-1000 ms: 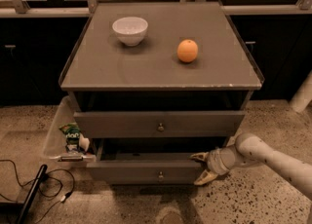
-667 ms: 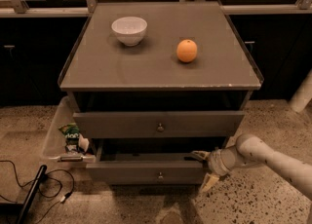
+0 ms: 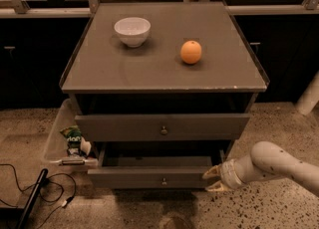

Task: Open middle drawer

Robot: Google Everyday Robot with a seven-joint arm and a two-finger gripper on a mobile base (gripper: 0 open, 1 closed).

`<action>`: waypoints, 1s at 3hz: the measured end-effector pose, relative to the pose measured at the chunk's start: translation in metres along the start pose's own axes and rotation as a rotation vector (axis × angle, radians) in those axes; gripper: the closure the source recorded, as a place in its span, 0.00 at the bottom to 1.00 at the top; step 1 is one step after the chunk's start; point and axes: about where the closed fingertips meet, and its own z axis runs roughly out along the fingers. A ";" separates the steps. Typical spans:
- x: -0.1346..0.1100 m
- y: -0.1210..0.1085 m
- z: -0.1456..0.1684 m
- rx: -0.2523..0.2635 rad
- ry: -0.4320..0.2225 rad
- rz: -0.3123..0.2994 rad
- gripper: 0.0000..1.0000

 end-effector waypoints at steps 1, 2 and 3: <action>-0.015 0.027 -0.019 -0.013 0.028 -0.009 0.84; -0.017 0.030 -0.019 -0.019 0.030 -0.011 0.81; -0.016 0.020 -0.015 -0.015 0.035 -0.020 0.57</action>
Offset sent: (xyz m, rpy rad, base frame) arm -0.0262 0.0004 0.0154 -0.0260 0.0035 0.0073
